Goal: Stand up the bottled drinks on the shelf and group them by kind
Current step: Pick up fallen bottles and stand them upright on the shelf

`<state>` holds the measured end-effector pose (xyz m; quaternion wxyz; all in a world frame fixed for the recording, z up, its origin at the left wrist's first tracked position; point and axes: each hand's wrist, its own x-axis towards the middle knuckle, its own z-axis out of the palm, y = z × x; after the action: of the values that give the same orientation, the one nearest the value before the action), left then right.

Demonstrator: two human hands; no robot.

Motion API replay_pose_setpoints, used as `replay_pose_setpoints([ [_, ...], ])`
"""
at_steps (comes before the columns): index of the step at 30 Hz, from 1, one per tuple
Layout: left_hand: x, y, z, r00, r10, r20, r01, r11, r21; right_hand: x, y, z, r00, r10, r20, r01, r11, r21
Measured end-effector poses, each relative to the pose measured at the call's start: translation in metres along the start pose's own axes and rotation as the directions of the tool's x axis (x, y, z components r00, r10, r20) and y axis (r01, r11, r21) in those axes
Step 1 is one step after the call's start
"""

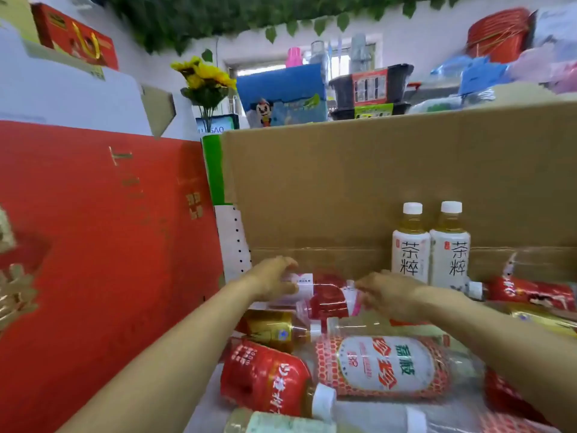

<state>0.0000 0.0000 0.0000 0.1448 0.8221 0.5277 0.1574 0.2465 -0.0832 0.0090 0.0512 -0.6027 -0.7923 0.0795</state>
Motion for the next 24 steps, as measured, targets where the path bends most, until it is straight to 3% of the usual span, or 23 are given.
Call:
replay_pose_setpoints([
  [6,0.024,0.002,0.004,0.995,-0.014,0.100,-0.019,0.946,0.325,0.014,-0.008,-0.017,0.993,0.004,0.116,0.031,0.954,-0.297],
  [9,0.029,0.009,0.004,0.987,-0.017,0.157,-0.063,0.868,0.492,0.021,-0.007,-0.024,0.982,-0.008,0.188,0.053,0.971,-0.235],
  [12,0.035,0.004,0.003,0.974,-0.042,0.220,-0.045,0.926,0.375,0.026,-0.004,-0.024,0.972,-0.009,0.235,0.037,0.993,-0.113],
  [19,0.026,0.010,0.006,0.978,-0.009,0.210,-0.090,0.886,0.455,0.035,-0.005,-0.029,0.954,-0.065,0.293,0.124,0.974,-0.188],
  [24,0.007,-0.011,-0.009,0.984,-0.037,0.173,-0.014,0.959,0.283,0.034,-0.002,-0.027,0.939,-0.061,0.339,0.118,0.982,-0.149],
])
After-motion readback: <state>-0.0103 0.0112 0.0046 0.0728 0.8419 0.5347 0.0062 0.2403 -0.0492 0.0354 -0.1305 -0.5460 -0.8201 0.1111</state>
